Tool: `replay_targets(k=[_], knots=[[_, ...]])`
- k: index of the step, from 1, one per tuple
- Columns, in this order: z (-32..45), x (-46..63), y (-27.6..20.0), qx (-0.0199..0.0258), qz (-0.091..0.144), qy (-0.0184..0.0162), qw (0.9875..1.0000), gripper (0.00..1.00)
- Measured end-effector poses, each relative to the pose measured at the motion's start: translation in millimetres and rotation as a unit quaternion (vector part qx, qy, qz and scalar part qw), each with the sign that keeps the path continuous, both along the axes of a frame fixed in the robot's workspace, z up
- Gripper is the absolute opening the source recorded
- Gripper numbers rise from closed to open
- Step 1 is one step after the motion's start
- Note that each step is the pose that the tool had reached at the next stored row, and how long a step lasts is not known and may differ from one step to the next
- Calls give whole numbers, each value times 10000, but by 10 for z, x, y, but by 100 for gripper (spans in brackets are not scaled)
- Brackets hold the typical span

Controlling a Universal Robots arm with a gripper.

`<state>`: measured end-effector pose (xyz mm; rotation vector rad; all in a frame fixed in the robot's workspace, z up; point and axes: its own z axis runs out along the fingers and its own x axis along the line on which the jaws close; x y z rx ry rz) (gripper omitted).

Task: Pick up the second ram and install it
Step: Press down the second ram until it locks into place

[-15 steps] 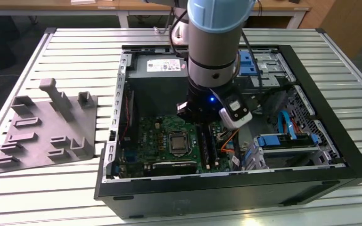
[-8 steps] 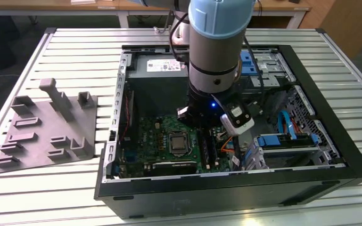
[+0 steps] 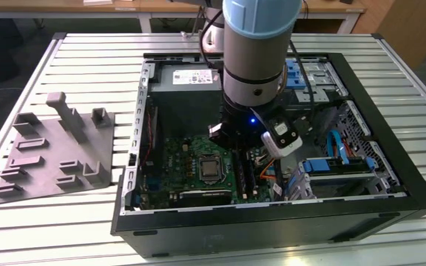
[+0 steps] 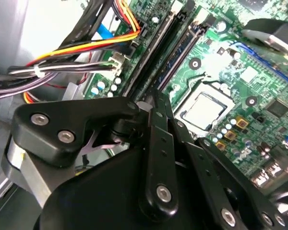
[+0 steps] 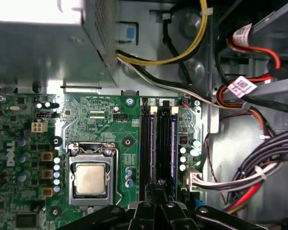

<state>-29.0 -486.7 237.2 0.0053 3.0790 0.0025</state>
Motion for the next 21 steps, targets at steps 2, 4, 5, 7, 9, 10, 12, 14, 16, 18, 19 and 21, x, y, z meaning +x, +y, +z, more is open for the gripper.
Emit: replay_targets(k=[2, 4, 5, 7, 9, 10, 12, 14, 16, 18, 19, 21], knots=[[31, 0, -2, 0, 1, 0, 10000, 10], [31, 1, -29, 2, 1, -1, 10000, 10], [32, 0, -54, 3, 0, -1, 10000, 10], [32, 0, -117, 4, 0, 0, 10000, 10], [32, -1, -187, 5, 0, 0, 10000, 10], [31, -1, -225, 5, 0, 0, 10000, 10], [25, 0, -296, 6, 0, 0, 10000, 10], [-2, -1, -331, 11, 0, 3, 10000, 10], [-38, -1, -335, 10, -1, 10, 10000, 10], [-69, -1, -335, 10, 0, 13, 10000, 10], [-77, 0, -335, 9, 0, 13, 10000, 10], [-86, -1, -337, 9, 0, 14, 10000, 10]])
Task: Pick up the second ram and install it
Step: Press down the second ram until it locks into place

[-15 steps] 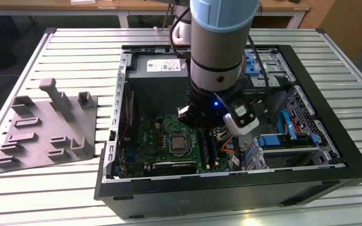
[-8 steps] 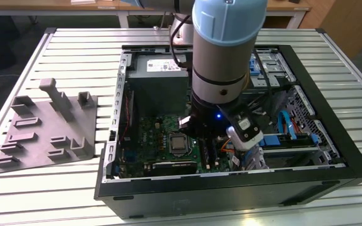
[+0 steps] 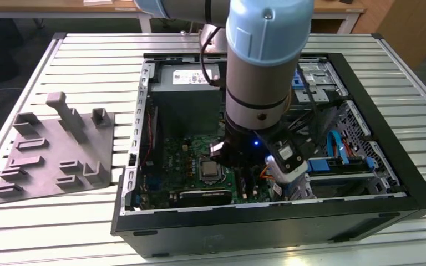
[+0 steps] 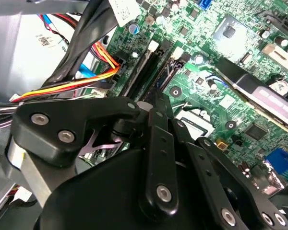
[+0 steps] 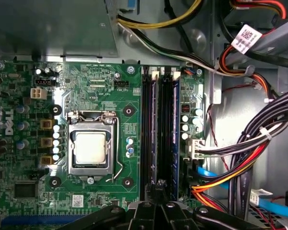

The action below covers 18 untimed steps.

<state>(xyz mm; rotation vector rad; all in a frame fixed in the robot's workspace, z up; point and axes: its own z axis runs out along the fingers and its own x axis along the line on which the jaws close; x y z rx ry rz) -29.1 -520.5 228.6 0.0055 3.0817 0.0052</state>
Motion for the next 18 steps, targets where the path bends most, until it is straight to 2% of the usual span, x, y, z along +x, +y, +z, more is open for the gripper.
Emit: replay_targets(k=[7, 18], knots=[[-22, 0, -9, 1, 0, 0, 10000, 10], [-101, 1, -26, 1, 1, 8, 10000, 10]])
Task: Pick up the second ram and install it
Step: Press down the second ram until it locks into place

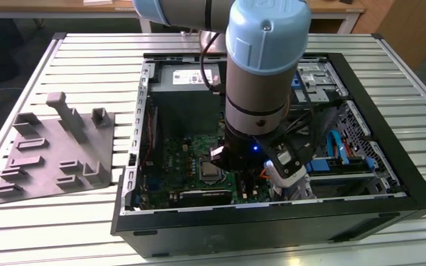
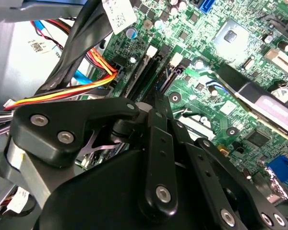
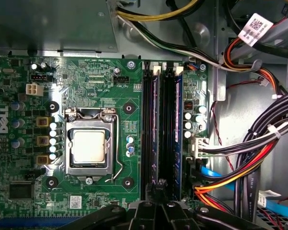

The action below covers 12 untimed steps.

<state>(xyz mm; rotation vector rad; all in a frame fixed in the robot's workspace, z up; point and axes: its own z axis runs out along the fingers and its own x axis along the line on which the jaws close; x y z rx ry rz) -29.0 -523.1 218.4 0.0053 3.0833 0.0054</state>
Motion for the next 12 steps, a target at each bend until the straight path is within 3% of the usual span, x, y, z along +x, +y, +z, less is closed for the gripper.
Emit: replay_targets(k=[7, 12], knots=[[-17, 0, -9, 0, 0, 0, 10000, 10], [166, 0, -9, 1, 0, 0, 10000, 10]])
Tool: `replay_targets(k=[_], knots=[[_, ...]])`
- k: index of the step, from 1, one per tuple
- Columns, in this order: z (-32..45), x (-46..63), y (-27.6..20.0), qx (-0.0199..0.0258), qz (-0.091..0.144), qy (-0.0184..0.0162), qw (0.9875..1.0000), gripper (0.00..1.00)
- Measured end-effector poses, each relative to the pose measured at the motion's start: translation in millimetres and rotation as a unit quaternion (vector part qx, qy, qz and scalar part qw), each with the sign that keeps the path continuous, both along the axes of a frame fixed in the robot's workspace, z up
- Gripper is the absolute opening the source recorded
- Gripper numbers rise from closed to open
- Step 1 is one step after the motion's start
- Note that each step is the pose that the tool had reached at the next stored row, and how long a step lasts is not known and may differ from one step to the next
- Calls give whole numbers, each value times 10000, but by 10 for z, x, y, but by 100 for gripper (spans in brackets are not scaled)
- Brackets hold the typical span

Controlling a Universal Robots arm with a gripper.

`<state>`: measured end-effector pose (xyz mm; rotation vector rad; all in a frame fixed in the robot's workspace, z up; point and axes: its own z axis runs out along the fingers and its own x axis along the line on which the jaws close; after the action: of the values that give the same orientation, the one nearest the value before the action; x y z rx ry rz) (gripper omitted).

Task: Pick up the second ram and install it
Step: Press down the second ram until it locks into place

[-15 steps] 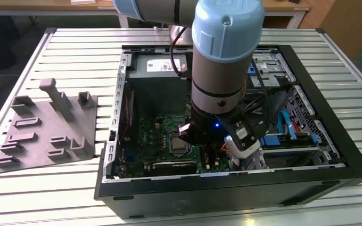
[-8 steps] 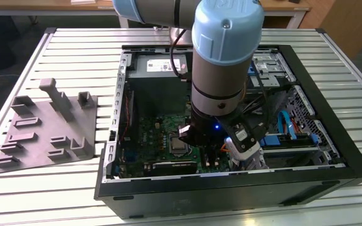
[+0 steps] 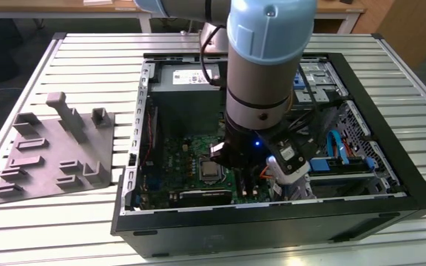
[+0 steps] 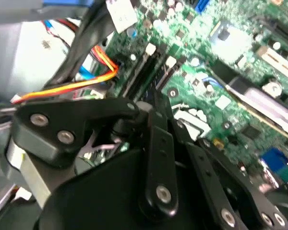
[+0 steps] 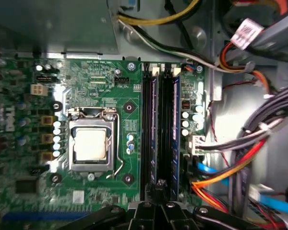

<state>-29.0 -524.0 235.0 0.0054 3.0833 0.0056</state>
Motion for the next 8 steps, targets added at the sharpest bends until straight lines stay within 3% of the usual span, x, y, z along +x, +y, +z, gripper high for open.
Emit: replay_targets(k=[2, 3, 8], knots=[[14, 0, 11, -2, 0, 1, 10000, 10], [13, 2, 40, -6, 0, 0, 10000, 10], [14, 5, 260, -26, 0, 1, 10000, 10]])
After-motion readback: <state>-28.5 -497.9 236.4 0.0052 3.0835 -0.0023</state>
